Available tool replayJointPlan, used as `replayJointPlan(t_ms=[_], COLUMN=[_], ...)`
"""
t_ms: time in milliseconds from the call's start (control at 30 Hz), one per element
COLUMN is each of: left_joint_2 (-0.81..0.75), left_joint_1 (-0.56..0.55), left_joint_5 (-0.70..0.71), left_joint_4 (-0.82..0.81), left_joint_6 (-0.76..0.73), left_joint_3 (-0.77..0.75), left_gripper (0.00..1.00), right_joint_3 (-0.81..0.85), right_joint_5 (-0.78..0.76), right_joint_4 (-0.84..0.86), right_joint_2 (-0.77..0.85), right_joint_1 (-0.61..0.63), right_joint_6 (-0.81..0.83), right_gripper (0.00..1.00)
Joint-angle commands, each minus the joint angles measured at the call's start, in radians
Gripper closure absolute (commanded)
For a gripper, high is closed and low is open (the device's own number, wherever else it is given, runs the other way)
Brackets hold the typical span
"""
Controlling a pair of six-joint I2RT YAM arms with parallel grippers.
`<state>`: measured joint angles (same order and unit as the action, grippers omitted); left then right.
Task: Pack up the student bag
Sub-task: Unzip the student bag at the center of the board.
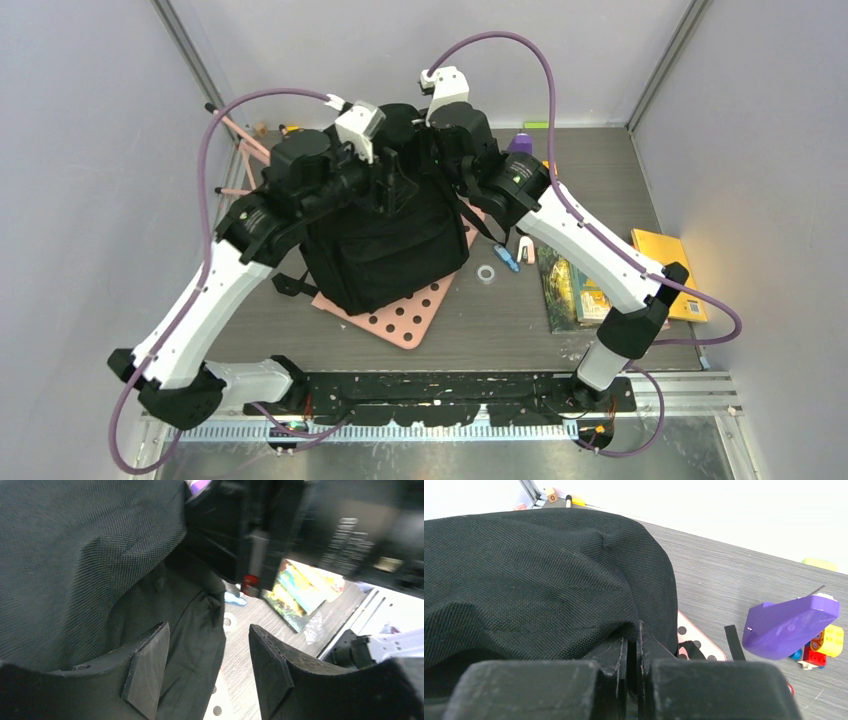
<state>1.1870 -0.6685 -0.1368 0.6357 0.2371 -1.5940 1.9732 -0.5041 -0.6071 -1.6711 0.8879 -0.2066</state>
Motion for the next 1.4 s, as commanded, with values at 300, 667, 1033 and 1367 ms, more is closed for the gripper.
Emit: replayJointPlan(t_ms=[300,667,1033,1367], left_joint_2=[-0.014,-0.008,-0.003,-0.059], left_joint_1=[-0.003,-0.003,-0.004,-0.002], left_joint_5=[0.239,0.324,0.392,0.454], left_joint_4=[-0.257,-0.401,-0.476,-0.372], left_joint_6=[0.011,-0.016,-0.058,-0.052], left_joint_3=[0.120,0.159,0.173,0.182], left_gripper=[0.49,0.50,0.96,1.00], right_joint_3=[0.003,-0.026,-0.050,-0.043], right_joint_5=[0.055,0.114,0.084,-0.124], right_joint_4=[0.050,0.069,0.069,0.050], right_joint_2=[0.061,0.076,0.094,0.076], right_joint_1=[-0.005,-0.004,-0.004,-0.006], right_joint_6=[-0.024,-0.026,-0.030,-0.052], right_gripper=[1.00,1.00,1.00,1.00])
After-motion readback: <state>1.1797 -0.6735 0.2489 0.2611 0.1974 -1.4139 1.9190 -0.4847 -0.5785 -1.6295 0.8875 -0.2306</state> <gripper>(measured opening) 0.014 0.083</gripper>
